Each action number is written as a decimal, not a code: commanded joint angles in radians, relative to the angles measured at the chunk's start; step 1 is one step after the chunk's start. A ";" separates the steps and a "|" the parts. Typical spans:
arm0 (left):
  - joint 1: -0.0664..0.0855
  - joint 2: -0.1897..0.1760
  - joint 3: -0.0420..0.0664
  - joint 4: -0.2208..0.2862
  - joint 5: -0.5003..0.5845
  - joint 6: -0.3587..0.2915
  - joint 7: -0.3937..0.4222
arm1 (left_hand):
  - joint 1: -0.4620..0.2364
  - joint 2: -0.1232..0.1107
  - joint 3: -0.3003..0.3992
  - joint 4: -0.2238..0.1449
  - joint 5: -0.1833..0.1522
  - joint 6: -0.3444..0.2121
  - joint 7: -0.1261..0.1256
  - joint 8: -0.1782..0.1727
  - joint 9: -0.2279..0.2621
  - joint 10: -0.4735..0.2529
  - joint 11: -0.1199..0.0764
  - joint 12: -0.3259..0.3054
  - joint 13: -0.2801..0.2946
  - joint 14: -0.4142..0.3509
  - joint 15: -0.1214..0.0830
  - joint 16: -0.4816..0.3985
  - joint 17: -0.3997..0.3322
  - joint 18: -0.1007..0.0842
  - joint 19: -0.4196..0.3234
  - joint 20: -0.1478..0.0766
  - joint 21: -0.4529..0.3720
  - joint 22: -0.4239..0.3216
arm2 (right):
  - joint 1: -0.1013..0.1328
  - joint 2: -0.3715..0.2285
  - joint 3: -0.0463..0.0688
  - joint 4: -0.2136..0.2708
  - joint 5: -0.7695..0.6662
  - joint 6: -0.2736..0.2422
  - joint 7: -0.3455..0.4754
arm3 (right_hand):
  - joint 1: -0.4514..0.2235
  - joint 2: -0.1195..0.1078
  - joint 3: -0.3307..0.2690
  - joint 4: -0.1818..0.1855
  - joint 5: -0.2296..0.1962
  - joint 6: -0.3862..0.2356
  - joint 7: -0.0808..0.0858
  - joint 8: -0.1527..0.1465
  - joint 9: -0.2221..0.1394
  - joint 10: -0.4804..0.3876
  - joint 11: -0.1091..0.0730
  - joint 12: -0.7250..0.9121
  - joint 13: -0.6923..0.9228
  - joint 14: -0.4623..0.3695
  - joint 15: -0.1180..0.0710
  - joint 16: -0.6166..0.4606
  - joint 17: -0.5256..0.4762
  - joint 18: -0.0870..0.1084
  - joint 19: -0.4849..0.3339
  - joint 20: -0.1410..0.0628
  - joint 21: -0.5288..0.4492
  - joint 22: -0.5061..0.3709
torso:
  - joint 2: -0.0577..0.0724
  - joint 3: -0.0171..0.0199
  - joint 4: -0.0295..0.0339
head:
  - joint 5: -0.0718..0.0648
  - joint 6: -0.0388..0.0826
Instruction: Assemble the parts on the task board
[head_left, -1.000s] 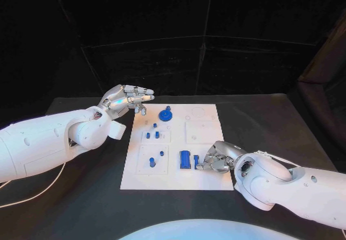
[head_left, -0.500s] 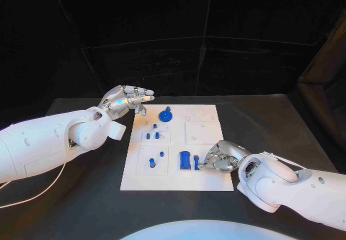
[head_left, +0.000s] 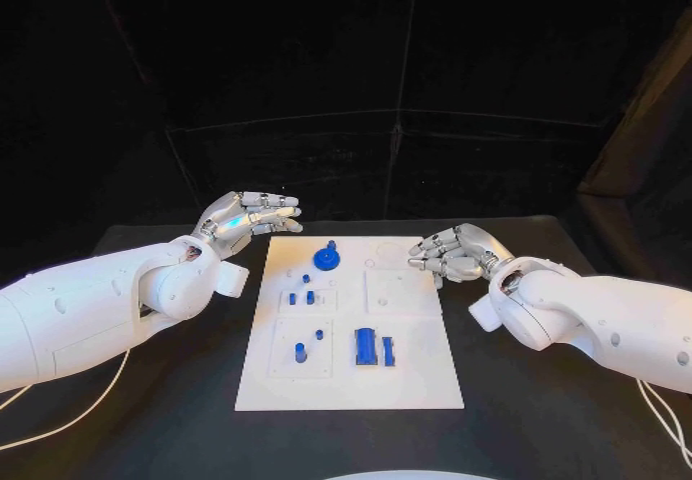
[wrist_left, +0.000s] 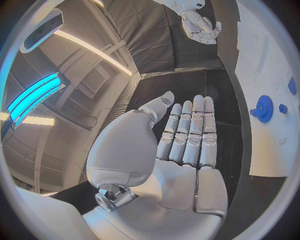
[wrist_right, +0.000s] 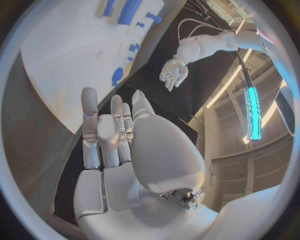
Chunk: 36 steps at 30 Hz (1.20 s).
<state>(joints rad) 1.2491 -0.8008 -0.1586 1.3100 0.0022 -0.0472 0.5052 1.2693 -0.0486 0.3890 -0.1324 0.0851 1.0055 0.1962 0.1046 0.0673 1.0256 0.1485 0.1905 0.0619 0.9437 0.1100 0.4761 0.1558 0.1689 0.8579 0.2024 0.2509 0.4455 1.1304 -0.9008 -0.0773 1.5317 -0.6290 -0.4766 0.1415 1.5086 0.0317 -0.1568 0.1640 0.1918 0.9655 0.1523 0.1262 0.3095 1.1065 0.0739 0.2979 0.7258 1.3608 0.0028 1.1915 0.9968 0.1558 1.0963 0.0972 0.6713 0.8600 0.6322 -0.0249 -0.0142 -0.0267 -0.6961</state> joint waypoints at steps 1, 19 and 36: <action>0.001 0.016 0.001 -0.031 0.073 -0.039 0.063 | -0.001 0.010 -0.006 0.005 0.001 -0.006 0.003 -0.011 -0.002 0.003 0.009 -0.029 0.000 0.006 0.016 -0.087 -0.037 0.004 -0.043 0.026 -0.063 -0.054 | 0.012 0.042 0.010 -0.083 0.330 0.071 0.264 | 0.079 0.017 0.009 -0.019 -0.007 -0.016 0.039 -0.064 -0.073 -0.047 0.055 -0.238 -0.334 -0.392 0.068 -0.367 -0.266 0.027 -0.149 0.079 -0.397 -0.312 | -0.013 -0.0054 -0.0007 | -0.002 0.033; -0.035 0.087 0.013 -0.141 0.078 -0.121 0.051 | -0.576 0.049 -0.224 0.132 -0.085 -0.465 -0.093 -0.105 -0.067 -0.462 -0.050 -0.191 -0.062 -0.407 -0.025 -0.360 -0.156 -0.062 -0.419 -0.052 -0.251 -0.288 | 0.009 0.198 0.031 -0.305 0.393 0.044 0.282 | -0.627 -0.032 0.078 -0.090 -0.089 -0.428 -0.048 -0.126 -0.209 -0.503 -0.004 -0.298 -0.583 -0.781 -0.003 -0.786 -0.542 -0.049 -0.516 0.002 -0.555 -0.605 | -0.048 0.0068 0.0027 | 0.012 0.095; -0.161 0.036 0.125 0.167 0.016 -0.584 0.023 | -0.920 0.049 -0.304 0.132 -0.085 -0.734 -0.196 -0.105 -0.067 -0.743 -0.149 -0.191 -0.062 -0.674 -0.110 -0.476 -0.156 -0.169 -0.638 -0.126 -0.251 -0.366 | -0.077 0.123 0.076 0.027 0.621 -0.282 0.375 | -1.056 -0.032 0.157 -0.164 -0.192 -0.690 -0.152 -0.126 -0.310 -0.797 -0.074 -0.298 -0.653 -1.063 -0.003 -0.984 -0.764 -0.086 -0.799 -0.097 -0.671 -0.730 | -0.088 0.0249 0.0142 | 0.027 0.096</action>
<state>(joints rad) 1.0911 -0.7613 -0.0378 1.4586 0.0534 -0.4610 0.5359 0.4789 -0.0003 0.1154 -0.0026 0.0077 0.3725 0.0318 0.0080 0.0024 0.3885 0.0265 0.0073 0.0025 0.3704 0.0145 0.0496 0.0025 0.0777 0.3025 0.1042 0.0081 0.1092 1.0533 -0.7750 -0.0036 1.5460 -0.0811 -0.6555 0.4705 0.6216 0.0015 -0.0175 0.0080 0.0344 0.3786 0.0349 0.0077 0.0317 0.4253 0.0071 0.0071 0.1004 0.4080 0.0016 0.2857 0.3203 0.1002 0.4090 0.0290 0.0566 0.1793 0.5461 -0.0010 -0.0006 0.0002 -0.5999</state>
